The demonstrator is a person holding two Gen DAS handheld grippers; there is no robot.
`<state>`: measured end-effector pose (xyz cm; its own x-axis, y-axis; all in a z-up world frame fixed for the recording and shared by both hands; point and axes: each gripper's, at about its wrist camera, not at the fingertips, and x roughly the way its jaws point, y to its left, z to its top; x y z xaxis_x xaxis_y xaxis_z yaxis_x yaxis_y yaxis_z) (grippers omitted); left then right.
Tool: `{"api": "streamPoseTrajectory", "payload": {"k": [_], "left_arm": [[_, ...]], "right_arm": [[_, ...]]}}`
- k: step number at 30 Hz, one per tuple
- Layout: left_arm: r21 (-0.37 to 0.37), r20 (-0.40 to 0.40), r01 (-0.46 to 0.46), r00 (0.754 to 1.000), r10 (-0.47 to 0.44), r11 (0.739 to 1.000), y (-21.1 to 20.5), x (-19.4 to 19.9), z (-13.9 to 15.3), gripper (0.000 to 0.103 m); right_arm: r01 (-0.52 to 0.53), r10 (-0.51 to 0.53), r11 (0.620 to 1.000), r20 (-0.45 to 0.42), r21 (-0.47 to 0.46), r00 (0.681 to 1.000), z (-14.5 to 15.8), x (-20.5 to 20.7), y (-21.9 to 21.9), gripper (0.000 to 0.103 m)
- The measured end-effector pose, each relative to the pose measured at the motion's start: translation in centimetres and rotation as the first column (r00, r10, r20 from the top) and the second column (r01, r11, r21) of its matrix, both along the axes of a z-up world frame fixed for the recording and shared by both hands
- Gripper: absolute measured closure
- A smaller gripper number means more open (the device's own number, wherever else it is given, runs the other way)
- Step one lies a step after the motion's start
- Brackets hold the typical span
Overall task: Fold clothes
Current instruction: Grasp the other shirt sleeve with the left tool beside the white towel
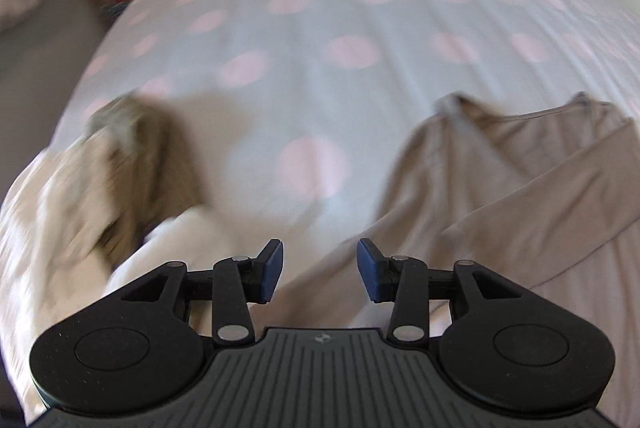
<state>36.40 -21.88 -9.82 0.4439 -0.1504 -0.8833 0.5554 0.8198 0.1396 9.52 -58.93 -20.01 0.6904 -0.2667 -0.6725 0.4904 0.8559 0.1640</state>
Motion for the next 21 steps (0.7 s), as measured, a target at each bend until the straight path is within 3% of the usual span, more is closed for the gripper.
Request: {"api": "streamPoseTrajectory", "payload": {"k": [4,8,11,21], "left_arm": [[0.01,0.014,-0.105,0.994,0.105,0.994,6.8,-0.4,-0.2,0.063],[-0.01,0.005,-0.145,0.989,0.145,0.989,10.8,-2.8,0.3,0.056],[-0.006,-0.015,-0.129,0.991,0.129,0.992,12.1,-5.3,-0.1,0.05],[0.109,-0.099,-0.157,0.981,0.168,0.982,12.9,-8.7,-5.7,0.051]], "right_arm": [[-0.014,0.014,1.0,-0.024,-0.015,1.0,-0.4,0.6,0.5,0.041],[-0.021,0.019,0.999,-0.04,-0.037,0.999,-0.6,1.0,0.9,0.04],[-0.023,0.022,0.999,-0.043,-0.04,0.999,-0.7,1.2,1.0,0.04],[-0.045,0.04,0.983,-0.031,-0.178,0.999,0.9,0.9,2.6,0.039]]}}
